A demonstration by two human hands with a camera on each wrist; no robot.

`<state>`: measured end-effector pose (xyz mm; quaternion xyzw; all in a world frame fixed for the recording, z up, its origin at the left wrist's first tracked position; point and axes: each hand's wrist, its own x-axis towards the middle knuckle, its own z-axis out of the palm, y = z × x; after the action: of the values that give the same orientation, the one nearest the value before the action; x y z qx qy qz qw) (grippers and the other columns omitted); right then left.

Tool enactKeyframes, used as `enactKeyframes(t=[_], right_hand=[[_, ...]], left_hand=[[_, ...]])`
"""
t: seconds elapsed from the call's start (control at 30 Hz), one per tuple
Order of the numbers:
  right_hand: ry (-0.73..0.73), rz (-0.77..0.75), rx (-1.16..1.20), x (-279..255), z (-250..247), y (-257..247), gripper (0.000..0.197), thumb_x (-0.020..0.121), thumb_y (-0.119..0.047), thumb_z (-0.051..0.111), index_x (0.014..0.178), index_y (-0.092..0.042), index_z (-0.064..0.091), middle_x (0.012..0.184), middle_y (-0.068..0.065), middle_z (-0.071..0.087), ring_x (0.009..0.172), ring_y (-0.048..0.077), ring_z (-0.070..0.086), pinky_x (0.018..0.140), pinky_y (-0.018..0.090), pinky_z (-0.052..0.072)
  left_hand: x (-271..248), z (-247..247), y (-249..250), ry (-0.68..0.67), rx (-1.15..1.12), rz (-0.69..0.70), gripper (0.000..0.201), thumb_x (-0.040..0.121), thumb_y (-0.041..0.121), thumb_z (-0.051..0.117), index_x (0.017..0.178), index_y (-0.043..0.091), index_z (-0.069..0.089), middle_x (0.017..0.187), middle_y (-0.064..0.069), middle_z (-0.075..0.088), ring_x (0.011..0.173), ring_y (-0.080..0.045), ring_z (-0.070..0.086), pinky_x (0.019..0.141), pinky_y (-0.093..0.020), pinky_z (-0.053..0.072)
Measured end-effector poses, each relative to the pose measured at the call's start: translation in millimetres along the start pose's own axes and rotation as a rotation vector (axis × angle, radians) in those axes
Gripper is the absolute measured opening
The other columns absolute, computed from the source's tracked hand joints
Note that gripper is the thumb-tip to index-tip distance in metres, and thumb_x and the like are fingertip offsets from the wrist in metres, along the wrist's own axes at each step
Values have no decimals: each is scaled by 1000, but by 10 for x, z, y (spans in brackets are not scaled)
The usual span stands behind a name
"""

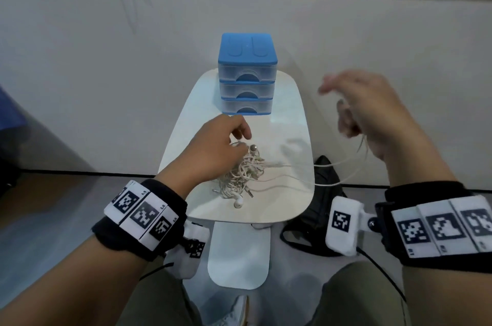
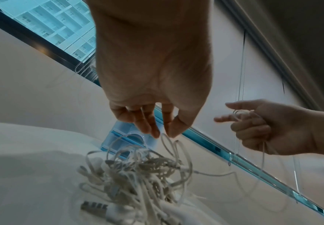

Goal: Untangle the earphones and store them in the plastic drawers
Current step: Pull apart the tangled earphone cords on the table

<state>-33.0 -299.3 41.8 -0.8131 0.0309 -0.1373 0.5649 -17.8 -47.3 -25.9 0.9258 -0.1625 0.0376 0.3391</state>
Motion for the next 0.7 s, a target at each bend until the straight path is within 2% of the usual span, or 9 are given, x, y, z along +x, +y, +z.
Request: enactKeyframes(t=[0.03, 0.1, 0.2, 0.3, 0.4, 0.47, 0.53, 0.63, 0.7], right_hand=[[-107, 35, -191, -29, 46, 52, 21, 94, -33, 67, 88, -12, 69, 51, 4, 53, 34, 19, 45, 48, 25, 30], [-281, 91, -483, -73, 139, 150, 17, 92, -34, 72, 89, -18, 73, 47, -3, 55, 41, 15, 56, 50, 26, 36], [-421, 119, -717, -75, 264, 295, 21, 85, -25, 82, 105, -19, 75, 78, -11, 57, 68, 9, 59, 65, 26, 42], [-453, 114, -835, -57, 258, 358, 31, 83, -22, 84, 112, -21, 74, 96, -9, 52, 90, 15, 52, 78, 25, 37], [-475, 85, -725, -75, 194, 377, 30, 81, -33, 86, 108, -28, 74, 86, -9, 55, 79, 10, 56, 69, 25, 40], [-589, 42, -606, -162, 271, 344, 30, 76, -47, 86, 100, -35, 75, 79, -8, 59, 67, 6, 55, 65, 24, 41], [-714, 3, -591, -281, 458, 372, 34, 73, -56, 85, 96, -32, 76, 75, -10, 60, 63, 4, 54, 64, 24, 41], [-752, -82, -662, -426, 742, 484, 25, 80, -39, 85, 86, -19, 71, 69, -12, 58, 66, 5, 53, 60, 23, 39], [-726, -113, -674, -434, 777, 546, 20, 86, -25, 81, 75, -21, 64, 63, -12, 53, 61, 4, 49, 59, 20, 37]], left_hand=[[19, 13, -35, 31, 37, -31, 16, 92, 26, 68, 103, 35, 62, 108, 9, 59, 96, -15, 56, 89, -35, 48], [47, 29, -105, -10, 105, -105, 31, 90, 44, 68, 120, 38, 58, 118, 6, 55, 112, -21, 54, 101, -46, 47], [39, 37, -133, -268, 117, -182, 69, 83, 69, 68, 142, 41, 44, 133, 3, 49, 131, -24, 47, 111, -49, 41], [23, 50, -156, -371, 155, -183, 81, 81, 69, 72, 149, 43, 37, 141, 2, 47, 134, -23, 42, 112, -47, 39], [39, 54, -161, -376, 168, -181, 71, 85, 63, 72, 146, 44, 40, 137, 2, 47, 132, -22, 39, 111, -46, 38], [58, 75, -147, -369, 176, -181, 64, 86, 61, 70, 143, 44, 44, 136, 1, 47, 132, -23, 39, 110, -46, 38], [68, 104, -124, -356, 195, -179, 60, 87, 59, 69, 140, 44, 46, 134, 0, 47, 130, -25, 40, 108, -44, 39], [70, 122, -103, -344, 215, -180, 57, 89, 55, 69, 141, 42, 47, 132, -1, 46, 129, -26, 40, 106, -42, 39], [62, 106, -113, -348, 228, -173, 59, 89, 56, 69, 142, 42, 46, 133, -1, 46, 128, -26, 40, 106, -42, 39]])
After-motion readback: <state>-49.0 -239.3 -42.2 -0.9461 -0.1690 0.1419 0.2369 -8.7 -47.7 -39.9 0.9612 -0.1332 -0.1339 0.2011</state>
